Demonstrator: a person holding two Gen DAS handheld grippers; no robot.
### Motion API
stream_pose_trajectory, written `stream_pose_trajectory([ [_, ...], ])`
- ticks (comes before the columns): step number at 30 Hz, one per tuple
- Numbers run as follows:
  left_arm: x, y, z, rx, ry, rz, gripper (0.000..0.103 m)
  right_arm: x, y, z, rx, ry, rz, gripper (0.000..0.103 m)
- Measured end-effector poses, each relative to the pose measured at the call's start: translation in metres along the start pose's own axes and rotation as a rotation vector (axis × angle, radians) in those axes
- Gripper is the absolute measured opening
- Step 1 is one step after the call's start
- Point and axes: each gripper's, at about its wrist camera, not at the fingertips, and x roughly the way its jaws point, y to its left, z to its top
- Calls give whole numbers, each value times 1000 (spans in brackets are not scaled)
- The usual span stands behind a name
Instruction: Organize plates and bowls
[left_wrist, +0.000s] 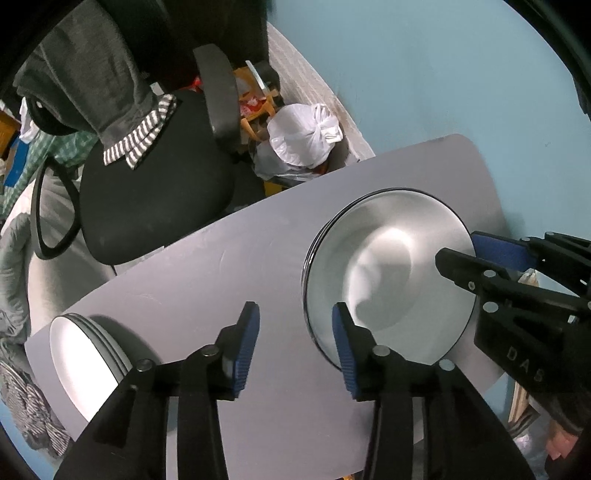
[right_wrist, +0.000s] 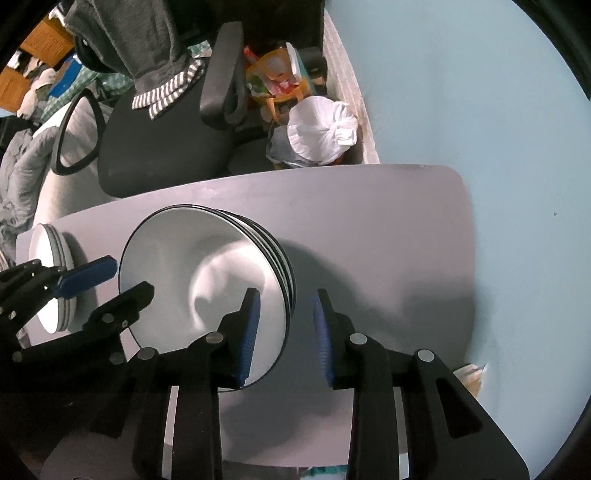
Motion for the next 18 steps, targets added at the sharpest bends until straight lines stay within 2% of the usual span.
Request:
stream_pose_trajectory([
  [4, -4, 5, -5, -18, -10, -8, 44, -4, -2, -3, 12, -21, -14, 37],
  [6, -8, 6, -7, -23, -23, -11, 50, -7, -3, -4, 16, -32, -22, 38],
  [11, -24, 7, -12, -31, -65, -20, 55, -18, -3, -9, 21, -68, -35, 44],
  [15, -37, 9, -15, -34, -97, -30, 60, -26, -2, -12, 23, -95, -37, 57],
  [18, -45, 11, -17, -41, -112, -40, 61, -34, 0, -14, 14, -115, -46, 58],
])
